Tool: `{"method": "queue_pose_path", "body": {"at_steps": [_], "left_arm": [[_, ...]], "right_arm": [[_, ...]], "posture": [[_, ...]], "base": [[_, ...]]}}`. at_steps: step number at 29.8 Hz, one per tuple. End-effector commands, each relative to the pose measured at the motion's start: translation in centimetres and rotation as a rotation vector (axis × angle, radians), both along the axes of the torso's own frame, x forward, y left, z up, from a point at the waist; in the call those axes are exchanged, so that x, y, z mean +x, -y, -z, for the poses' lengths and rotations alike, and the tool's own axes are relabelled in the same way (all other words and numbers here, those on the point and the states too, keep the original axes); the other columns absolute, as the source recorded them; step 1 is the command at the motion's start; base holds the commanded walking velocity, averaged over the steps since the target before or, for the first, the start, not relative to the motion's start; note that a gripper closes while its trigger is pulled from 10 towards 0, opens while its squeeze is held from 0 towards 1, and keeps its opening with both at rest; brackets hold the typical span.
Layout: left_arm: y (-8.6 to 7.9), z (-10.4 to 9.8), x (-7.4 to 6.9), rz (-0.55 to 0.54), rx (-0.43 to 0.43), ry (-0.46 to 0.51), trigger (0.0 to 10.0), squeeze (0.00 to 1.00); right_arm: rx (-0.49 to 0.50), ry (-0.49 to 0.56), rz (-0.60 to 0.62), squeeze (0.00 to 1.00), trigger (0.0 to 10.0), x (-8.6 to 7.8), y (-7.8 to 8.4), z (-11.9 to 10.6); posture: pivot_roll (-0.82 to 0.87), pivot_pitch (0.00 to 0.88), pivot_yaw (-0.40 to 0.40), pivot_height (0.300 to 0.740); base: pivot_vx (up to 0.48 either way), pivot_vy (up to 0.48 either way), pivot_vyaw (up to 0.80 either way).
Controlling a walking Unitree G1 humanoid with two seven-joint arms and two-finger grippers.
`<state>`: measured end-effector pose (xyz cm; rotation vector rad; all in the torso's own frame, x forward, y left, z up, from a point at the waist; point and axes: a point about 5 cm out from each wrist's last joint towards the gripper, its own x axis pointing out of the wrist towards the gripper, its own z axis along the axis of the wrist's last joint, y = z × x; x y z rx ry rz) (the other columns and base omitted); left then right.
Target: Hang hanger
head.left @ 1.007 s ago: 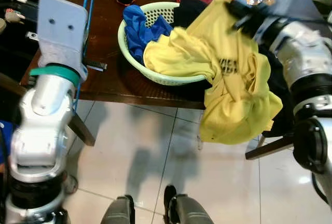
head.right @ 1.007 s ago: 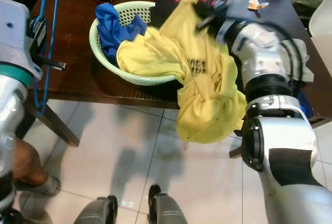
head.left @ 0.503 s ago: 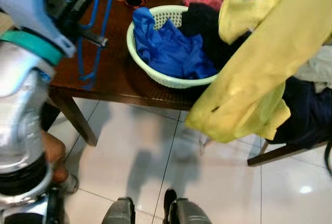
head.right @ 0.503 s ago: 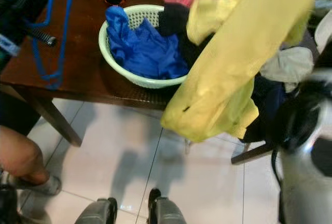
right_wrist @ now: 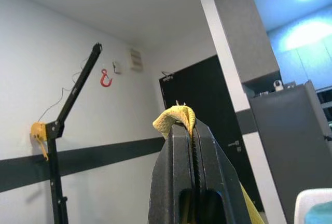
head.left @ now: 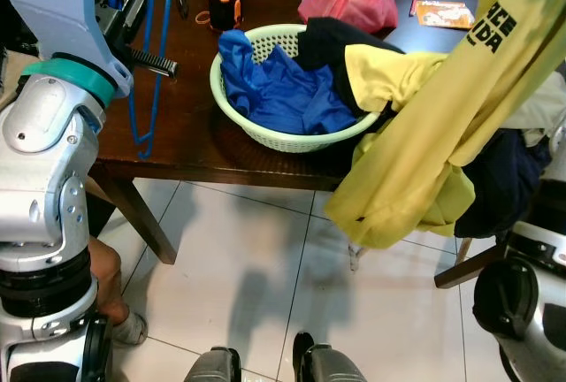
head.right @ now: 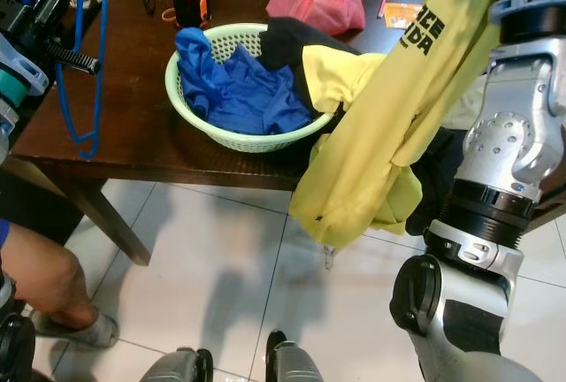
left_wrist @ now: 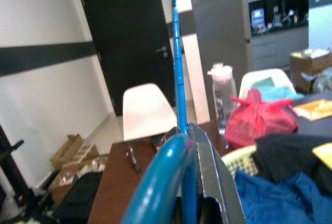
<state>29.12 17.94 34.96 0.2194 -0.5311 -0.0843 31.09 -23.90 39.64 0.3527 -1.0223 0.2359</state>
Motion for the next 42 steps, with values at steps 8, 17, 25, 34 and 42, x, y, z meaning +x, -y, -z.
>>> {"method": "queue_pose_path", "body": {"at_steps": [8,17,25,34,42], "left_arm": [[0.4,1.0,0.5,-0.024,-0.04,-0.021,10.0,0.0],[0.2,2.5,1.2,-0.065,-0.101,-0.061,10.0,0.0],[0.6,3.5,1.4,-0.101,-0.077,-0.063,10.0,0.0],[0.7,3.2,1.2,-0.113,-0.041,-0.033,10.0,0.0],[0.8,3.1,1.2,-0.115,-0.029,-0.022,10.0,0.0]], "right_arm": [[-0.019,-0.041,0.007,0.0,10.0,-0.3,-1.1,0.9],[-0.123,-0.188,0.06,0.0,10.0,1.2,-3.6,5.0],[-0.212,-0.315,0.104,0.0,10.0,2.2,-6.9,9.4],[-0.206,-0.315,0.147,0.0,10.0,2.0,-6.1,8.9],[-0.201,-0.31,0.161,0.0,10.0,2.0,-6.2,8.9]], "posture": [[0.07,0.03,0.012,0.74],[0.05,0.048,-0.001,0.74],[0.05,0.063,-0.005,0.74],[0.04,0.066,-0.003,0.74],[0.05,0.066,0.002,0.74]], "base": [[0.0,0.0,0.0],[0.0,0.0,0.0],[0.0,0.0,0.0],[-0.09,0.0,0.0],[-0.286,0.0,0.0]]}}
